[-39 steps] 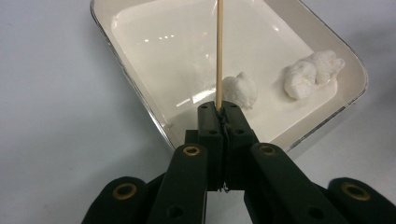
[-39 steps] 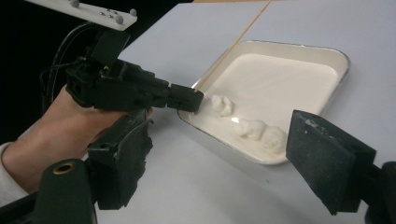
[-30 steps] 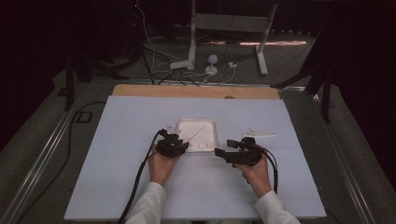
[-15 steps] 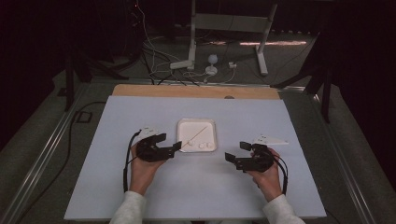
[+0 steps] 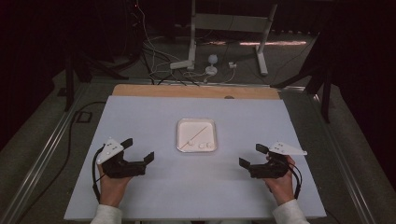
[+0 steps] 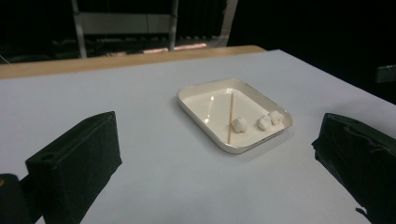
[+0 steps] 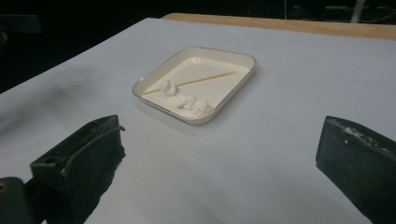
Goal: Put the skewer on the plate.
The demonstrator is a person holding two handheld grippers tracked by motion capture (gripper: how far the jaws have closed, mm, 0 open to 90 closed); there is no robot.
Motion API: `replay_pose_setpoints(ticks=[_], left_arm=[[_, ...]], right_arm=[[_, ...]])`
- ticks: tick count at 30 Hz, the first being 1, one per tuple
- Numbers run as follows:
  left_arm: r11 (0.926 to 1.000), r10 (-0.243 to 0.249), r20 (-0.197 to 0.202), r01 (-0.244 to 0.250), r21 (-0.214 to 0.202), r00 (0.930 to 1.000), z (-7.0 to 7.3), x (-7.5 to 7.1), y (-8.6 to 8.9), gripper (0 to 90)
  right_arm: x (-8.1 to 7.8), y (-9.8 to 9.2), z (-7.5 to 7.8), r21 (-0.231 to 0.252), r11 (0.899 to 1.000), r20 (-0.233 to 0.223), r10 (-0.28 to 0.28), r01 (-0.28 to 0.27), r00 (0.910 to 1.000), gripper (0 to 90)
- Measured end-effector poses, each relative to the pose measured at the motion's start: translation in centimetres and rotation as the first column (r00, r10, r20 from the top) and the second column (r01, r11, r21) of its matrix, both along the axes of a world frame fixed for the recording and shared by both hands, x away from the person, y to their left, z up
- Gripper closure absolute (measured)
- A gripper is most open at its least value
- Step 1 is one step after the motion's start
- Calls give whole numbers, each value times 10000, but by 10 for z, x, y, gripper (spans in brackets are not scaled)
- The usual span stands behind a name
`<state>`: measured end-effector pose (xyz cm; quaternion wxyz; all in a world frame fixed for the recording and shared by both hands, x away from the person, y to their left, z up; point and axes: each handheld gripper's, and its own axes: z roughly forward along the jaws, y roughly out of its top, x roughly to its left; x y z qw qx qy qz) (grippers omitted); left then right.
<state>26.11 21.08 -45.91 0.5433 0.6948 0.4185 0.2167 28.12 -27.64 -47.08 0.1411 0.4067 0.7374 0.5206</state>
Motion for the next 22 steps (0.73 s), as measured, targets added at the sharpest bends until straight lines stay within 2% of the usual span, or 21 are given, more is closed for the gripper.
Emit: replay_pose_setpoints(ticks=[6, 8, 14, 19, 22], left_arm=[[9998, 181, 497, -179, -47, 9986, 1, -9, 11, 8], [9997, 221, 527, -216, -104, 9984, 2, -11, 13, 8], [9995, 295, 694, -303, 101, 9972, 2, -13, 16, 8], [9988, 482, 610, -488, 91, 9970, -1, -13, 20, 8], [9983, 574, 638, -579, 64, 9963, 0, -14, 21, 8]], right_arm=[[-5, -8, -1, -37, 9999, 287, -147, 148, 9995, 4], [-7, -10, -2, -77, 9998, 387, -187, 190, 9991, 5], [-11, -17, -3, -68, 9991, 539, -412, 416, 9977, 5], [-11, -24, -5, 36, 9975, 412, -706, 705, 9967, 5], [-11, -25, -6, -86, 9974, 391, -709, 713, 9967, 4]])
